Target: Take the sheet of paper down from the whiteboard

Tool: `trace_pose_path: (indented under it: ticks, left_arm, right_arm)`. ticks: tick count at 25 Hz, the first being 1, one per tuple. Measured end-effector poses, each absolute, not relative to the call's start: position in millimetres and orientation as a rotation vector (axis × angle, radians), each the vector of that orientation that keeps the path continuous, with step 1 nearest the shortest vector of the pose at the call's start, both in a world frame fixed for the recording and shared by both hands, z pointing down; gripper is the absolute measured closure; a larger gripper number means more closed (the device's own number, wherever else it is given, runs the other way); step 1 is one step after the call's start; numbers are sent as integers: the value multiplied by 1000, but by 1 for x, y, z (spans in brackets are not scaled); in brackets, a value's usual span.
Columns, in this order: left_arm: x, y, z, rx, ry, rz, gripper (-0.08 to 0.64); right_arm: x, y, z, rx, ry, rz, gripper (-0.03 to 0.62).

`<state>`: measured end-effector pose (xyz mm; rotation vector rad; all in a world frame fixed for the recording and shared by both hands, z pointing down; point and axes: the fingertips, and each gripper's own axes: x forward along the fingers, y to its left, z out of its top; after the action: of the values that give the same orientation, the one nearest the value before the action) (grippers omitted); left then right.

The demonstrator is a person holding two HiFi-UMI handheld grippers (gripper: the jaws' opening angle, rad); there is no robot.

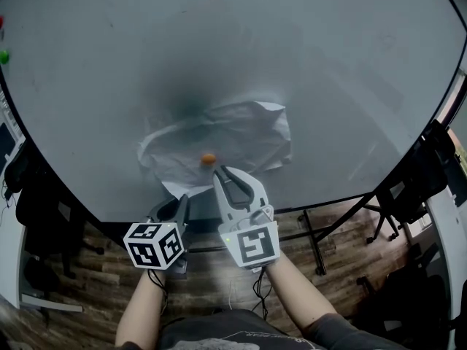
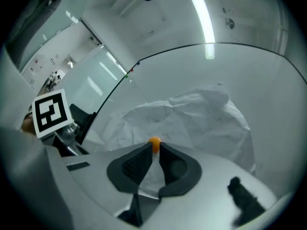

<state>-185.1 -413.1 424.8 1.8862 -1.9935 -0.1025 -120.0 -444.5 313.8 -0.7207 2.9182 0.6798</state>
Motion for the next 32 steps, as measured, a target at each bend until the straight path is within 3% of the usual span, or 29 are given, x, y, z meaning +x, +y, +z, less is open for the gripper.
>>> trace_pose_path:
  ticks: [2,5,26,32]
  left_arm:
    - [-185,-413,423,1888,-1998,-115,546]
    - [-185,-413,422,1881,-2004,-142,546]
    - [-176,-402,411,1987,-1951,-90,546]
    - [-176,-396,411,1992,-1952,-99,546]
  right_arm:
    - [-126,-444,313,-752,2912,802,560]
    - [-136,-447,314,-805,2897,969,446]
    - [-152,-454,313,-1039,2769,1314,453]
    - [-150,-454,313,-1004,2798,1280,465]
